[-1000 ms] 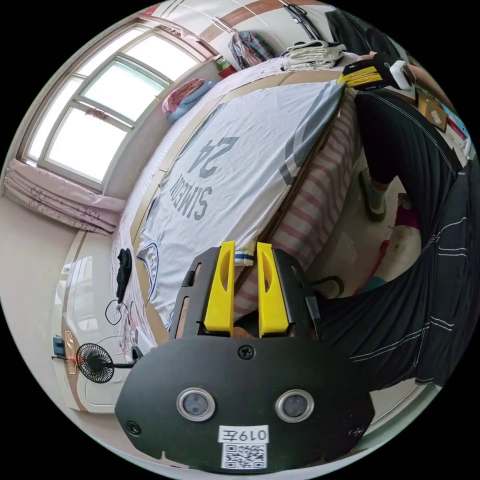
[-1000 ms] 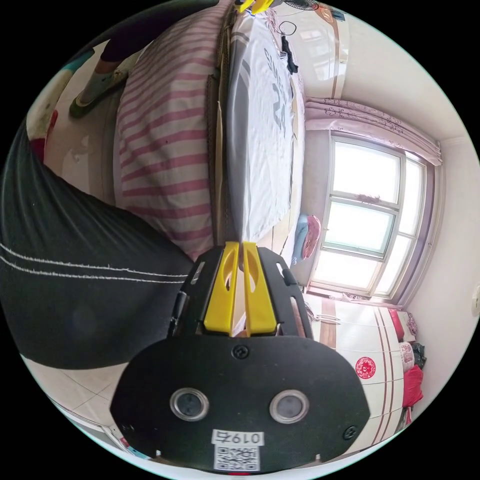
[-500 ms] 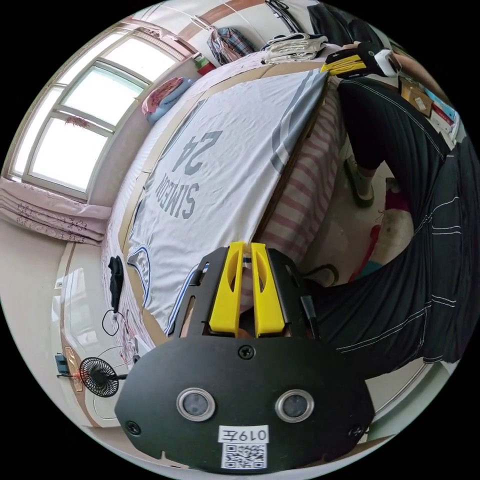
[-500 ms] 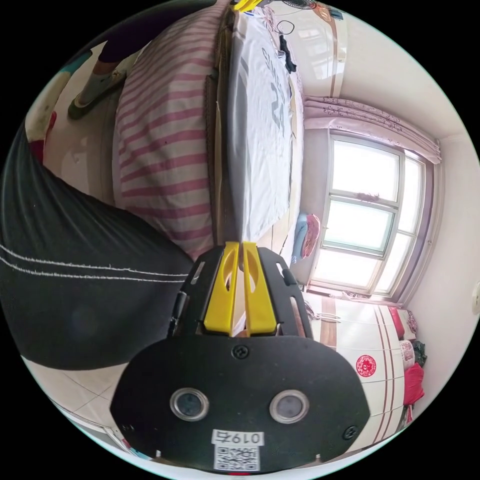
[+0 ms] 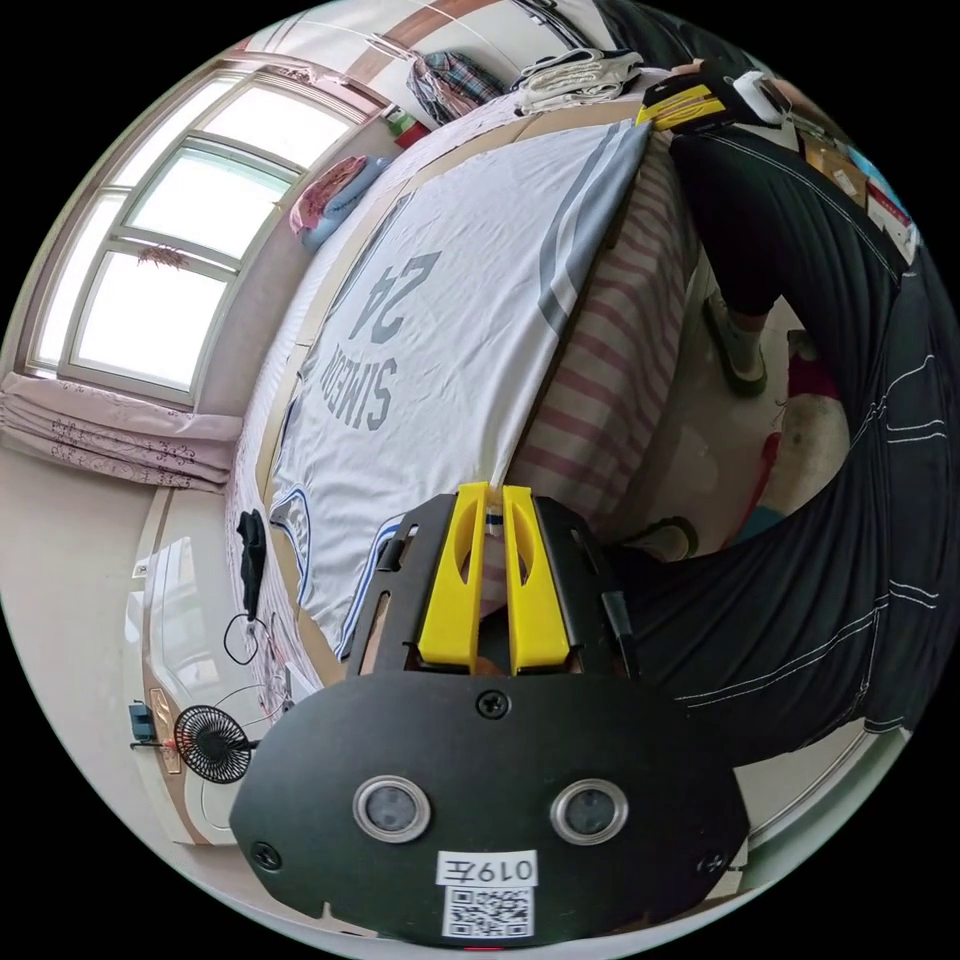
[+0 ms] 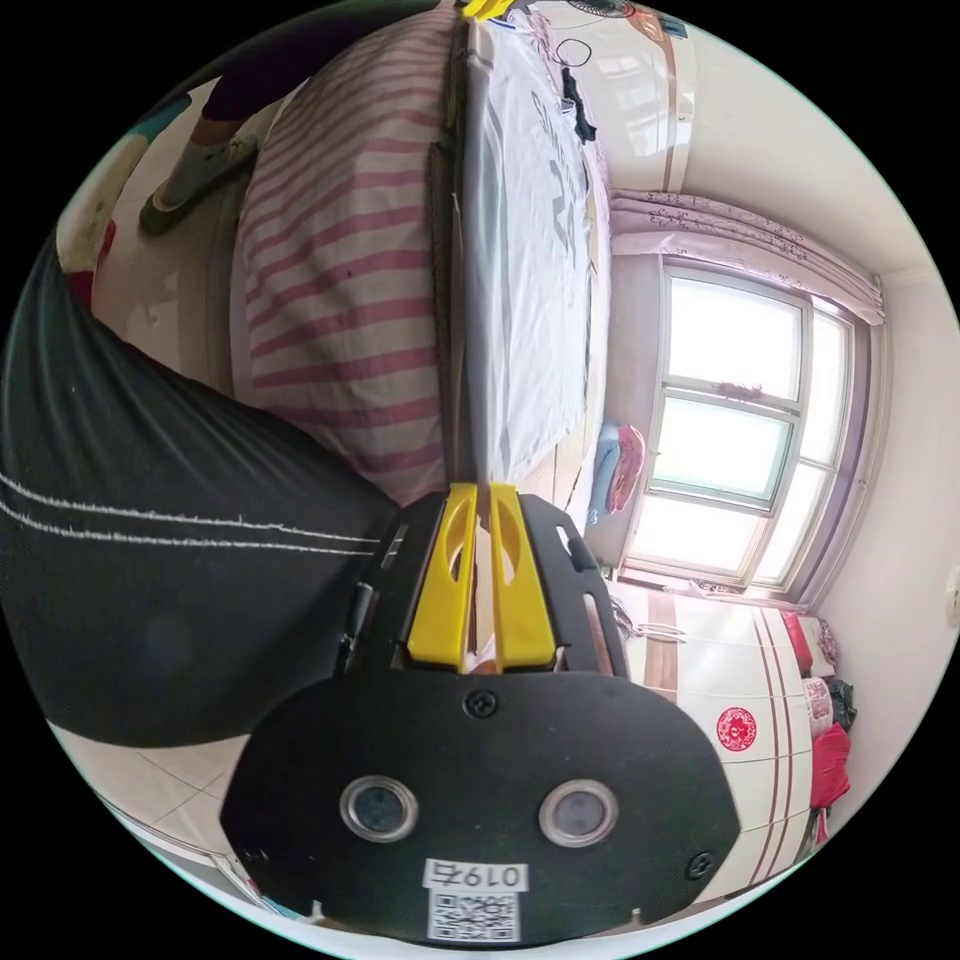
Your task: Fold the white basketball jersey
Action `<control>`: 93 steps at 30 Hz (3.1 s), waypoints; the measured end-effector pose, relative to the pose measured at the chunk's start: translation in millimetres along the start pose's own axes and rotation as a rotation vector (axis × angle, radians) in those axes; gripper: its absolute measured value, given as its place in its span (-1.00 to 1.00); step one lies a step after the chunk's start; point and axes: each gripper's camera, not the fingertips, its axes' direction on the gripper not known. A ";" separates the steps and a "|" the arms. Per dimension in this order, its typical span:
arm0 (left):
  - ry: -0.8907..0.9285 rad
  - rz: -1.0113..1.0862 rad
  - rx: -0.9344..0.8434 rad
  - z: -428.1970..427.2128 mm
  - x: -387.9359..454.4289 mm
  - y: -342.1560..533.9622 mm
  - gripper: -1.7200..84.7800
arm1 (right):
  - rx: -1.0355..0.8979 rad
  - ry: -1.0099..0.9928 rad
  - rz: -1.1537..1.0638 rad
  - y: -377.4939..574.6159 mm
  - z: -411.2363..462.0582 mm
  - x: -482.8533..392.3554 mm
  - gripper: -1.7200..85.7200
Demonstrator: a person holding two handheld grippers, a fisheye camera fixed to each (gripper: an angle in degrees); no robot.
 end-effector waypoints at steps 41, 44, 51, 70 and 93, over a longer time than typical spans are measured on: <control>-0.097 -0.001 0.065 -6.5 9.7 6.0 -0.84 | 0.271 -1.112 0.978 136.5 -34.9 517.1 -0.76; -0.063 0.004 0.026 4.1 6.7 7.0 -0.88 | 0.211 -1.092 1.001 132.8 -16.3 568.0 -0.83; -0.045 0.000 0.028 10.9 4.1 10.3 -0.93 | 0.167 -1.070 1.195 126.7 52.5 689.7 -0.82; 0.036 -0.101 -0.022 17.9 -18.8 -1.6 -0.95 | -0.061 -1.078 1.220 26.7 274.6 876.8 -0.77; 0.053 -0.121 -0.073 18.0 -23.4 -22.0 -0.95 | -0.025 -0.880 1.042 -31.9 239.7 919.0 -0.98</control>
